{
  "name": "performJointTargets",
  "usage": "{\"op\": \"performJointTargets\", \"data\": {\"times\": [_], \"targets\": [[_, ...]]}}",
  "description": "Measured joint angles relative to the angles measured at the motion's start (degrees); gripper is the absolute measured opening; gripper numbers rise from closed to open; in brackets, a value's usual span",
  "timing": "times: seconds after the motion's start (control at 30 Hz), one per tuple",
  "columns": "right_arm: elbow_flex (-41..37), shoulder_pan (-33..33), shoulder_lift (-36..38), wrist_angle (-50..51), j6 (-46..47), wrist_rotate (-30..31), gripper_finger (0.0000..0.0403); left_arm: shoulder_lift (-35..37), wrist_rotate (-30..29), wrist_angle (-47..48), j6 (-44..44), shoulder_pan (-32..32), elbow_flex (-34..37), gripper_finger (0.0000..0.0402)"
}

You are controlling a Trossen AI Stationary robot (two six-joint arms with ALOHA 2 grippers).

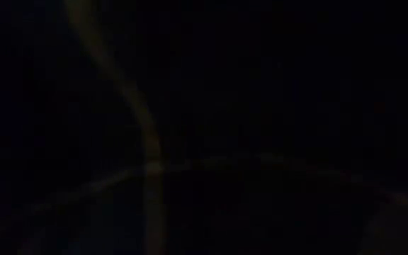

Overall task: Fold Laundry from Bin
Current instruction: Fold the blue patterned long sleeve shirt

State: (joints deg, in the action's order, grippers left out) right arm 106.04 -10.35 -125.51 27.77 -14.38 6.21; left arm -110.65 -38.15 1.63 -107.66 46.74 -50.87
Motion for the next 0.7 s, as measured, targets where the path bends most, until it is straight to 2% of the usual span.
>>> {"op": "performJointTargets", "data": {"times": [0.17, 0.3, 0.43, 0.6, 0.7], "targets": [[9.08, -3.31, 0.17, -5.43, 9.79, 5.47, 0.0009, 0.0, -0.04, -0.49, 0.38, -0.06, 0.04, 0.0118], [18.9, -7.0, 0.19, -5.66, 20.21, 4.03, 0.0008, -0.02, -0.08, -0.62, 0.47, -0.08, 0.04, 0.0118], [27.24, -9.57, 0.37, -3.21, 34.49, 2.4, 0.0008, -0.02, -0.13, -0.66, 0.55, -0.34, 0.04, 0.0118], [28.44, -13.28, 1.44, 2.56, 48.01, 2.37, 0.0008, -0.04, -0.48, -0.66, 0.6, -0.39, 0.02, 0.0118], [28.44, -14.47, 1.74, 10.96, 48.25, 1.01, 0.0008, -0.07, -0.83, -0.56, 0.59, -0.39, 0.0, 0.0118]]}}
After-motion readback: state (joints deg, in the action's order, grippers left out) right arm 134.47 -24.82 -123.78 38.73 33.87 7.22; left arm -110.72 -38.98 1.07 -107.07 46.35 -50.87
